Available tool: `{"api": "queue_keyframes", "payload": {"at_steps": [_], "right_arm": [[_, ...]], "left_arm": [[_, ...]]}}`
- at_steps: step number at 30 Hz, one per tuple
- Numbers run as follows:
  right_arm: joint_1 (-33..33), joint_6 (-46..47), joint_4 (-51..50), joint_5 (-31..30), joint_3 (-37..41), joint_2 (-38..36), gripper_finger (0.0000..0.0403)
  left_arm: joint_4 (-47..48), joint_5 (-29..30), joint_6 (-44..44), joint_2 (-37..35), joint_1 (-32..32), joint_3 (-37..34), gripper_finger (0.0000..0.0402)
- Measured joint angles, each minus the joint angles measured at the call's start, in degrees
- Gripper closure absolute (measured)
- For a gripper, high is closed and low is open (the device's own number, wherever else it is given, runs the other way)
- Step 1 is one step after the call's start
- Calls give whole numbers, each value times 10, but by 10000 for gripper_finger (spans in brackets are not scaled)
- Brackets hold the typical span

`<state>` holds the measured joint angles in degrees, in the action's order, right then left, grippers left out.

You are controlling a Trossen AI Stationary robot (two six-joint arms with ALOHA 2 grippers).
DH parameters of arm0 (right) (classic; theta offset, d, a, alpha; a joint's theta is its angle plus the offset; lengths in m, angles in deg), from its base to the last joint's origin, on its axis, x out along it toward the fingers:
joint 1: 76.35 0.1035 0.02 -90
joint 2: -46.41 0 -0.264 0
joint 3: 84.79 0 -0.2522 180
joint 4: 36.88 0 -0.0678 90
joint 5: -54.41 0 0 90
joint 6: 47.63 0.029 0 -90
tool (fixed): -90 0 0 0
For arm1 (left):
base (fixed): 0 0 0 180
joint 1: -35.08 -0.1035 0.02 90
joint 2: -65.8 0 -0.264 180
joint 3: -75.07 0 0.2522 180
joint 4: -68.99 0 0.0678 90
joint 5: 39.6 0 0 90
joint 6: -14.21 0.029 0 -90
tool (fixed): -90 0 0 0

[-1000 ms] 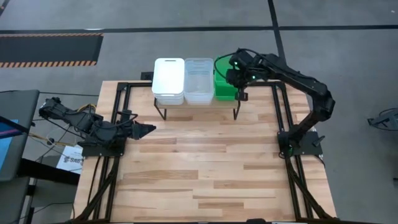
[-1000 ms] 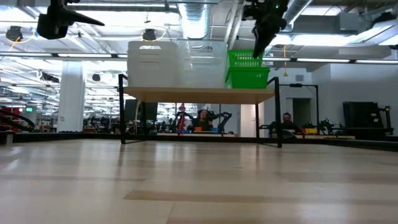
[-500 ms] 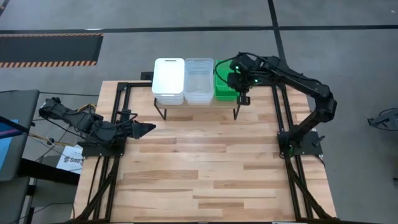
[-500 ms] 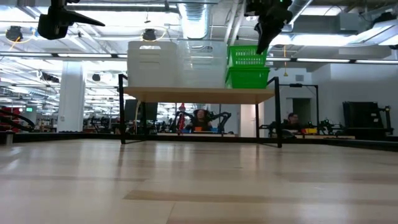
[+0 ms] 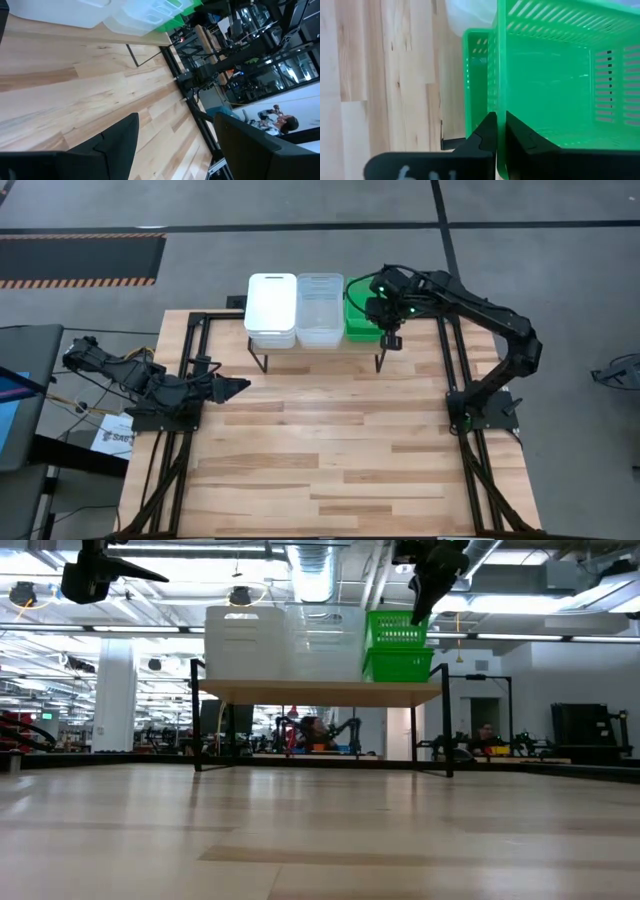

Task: Stack baskets on shelf by color
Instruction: Stack the green bin on the green bin

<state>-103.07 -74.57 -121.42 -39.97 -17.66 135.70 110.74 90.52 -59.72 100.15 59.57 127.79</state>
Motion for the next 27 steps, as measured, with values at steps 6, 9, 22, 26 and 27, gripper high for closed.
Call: {"api": "queue_keyframes", "payload": {"at_steps": [6, 9, 22, 26, 27], "right_arm": [[0, 0, 1, 8, 0, 0, 364], [0, 0, 1, 28, 0, 0, 362], [-22, -4, 4, 33, 1, 13, 362], [-28, -14, 0, 43, 0, 33, 362], [-31, -20, -4, 43, 0, 40, 361]], "left_arm": [[0, 0, 2, 0, 0, 0, 155], [0, 0, 2, 0, 0, 0, 155], [12, 7, -7, 0, 0, 0, 155], [12, 7, -8, 0, 0, 0, 155], [12, 8, -8, 0, 0, 0, 155]]}}
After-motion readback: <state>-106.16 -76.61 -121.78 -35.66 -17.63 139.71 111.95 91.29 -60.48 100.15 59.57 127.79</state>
